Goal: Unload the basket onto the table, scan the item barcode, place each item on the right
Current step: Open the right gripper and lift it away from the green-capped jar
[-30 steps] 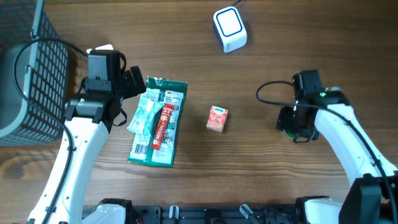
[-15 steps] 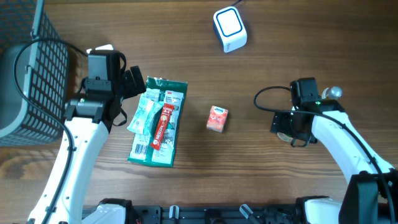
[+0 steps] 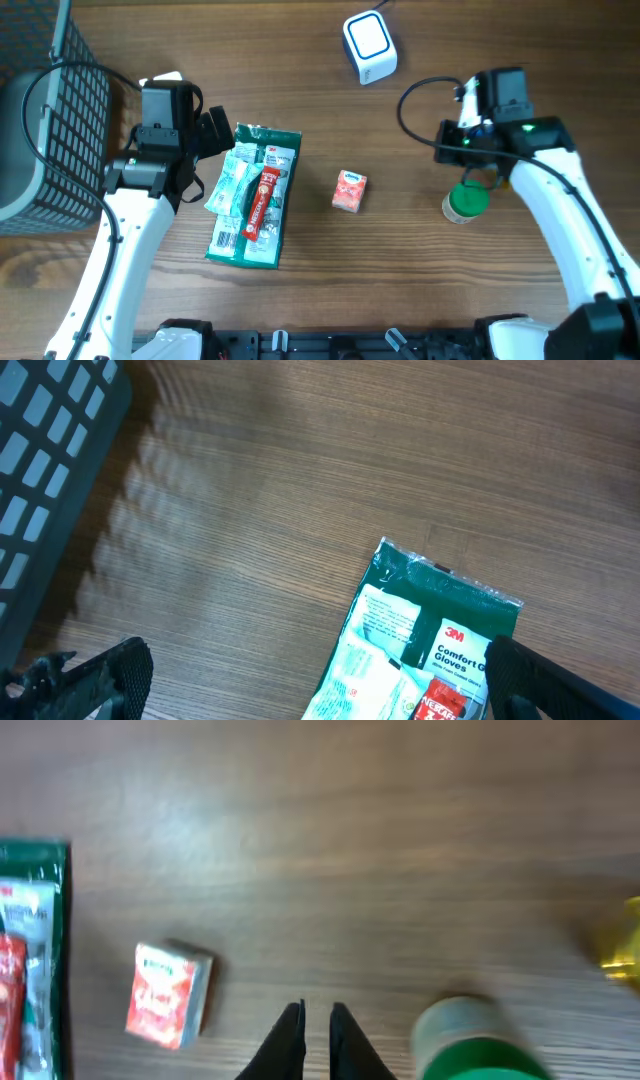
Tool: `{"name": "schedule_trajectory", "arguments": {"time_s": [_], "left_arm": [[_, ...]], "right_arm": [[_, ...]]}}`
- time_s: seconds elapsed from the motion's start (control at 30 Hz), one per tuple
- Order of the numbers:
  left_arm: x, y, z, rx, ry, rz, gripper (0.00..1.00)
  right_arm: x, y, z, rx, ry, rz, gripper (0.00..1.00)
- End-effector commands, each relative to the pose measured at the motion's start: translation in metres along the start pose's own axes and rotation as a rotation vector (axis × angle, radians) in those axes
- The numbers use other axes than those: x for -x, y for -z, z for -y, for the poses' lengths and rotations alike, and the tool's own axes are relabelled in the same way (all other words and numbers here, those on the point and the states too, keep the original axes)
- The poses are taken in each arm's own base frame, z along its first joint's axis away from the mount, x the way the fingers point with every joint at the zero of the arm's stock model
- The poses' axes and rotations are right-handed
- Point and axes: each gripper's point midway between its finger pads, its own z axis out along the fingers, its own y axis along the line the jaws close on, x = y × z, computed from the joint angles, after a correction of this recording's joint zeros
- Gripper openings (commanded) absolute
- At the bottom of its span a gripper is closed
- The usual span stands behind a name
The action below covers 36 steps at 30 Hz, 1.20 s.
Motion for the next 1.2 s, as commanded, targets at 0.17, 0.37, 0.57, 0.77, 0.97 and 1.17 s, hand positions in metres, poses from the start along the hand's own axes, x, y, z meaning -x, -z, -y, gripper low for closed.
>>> {"name": "schedule_trajectory", "arguments": {"time_s": [0.17, 0.37, 0.57, 0.77, 0.97, 1.17], "left_arm": [[0.006, 0.003, -0.001, 0.003, 0.022, 0.018, 1.00], [0.006, 0.003, -0.001, 0.003, 0.022, 0.018, 1.00], [0.006, 0.003, -0.001, 0.003, 0.022, 0.018, 1.00], [0.006, 0.003, -0.001, 0.003, 0.022, 0.018, 1.00], [0.006, 0.003, -0.001, 0.003, 0.022, 0.018, 1.00], [0.006, 0.003, -0.001, 0.003, 0.022, 0.018, 1.00]], "right_arm": [[-0.050, -0.062, -0.009, -0.024, -0.013, -0.190, 0.11], [-0.062, -0.054, 0.040, -0.308, -0.093, -0.204, 0.12], [-0.090, -0.028, 0.081, -0.543, -0.048, -0.311, 0.25], [-0.091, -0.016, 0.096, -0.642, -0.018, -0.316, 0.27], [-0.095, -0.018, 0.092, -0.622, -0.077, -0.318, 0.25], [-0.101, -0.032, 0.065, -0.452, -0.120, -0.357, 0.27]]}}
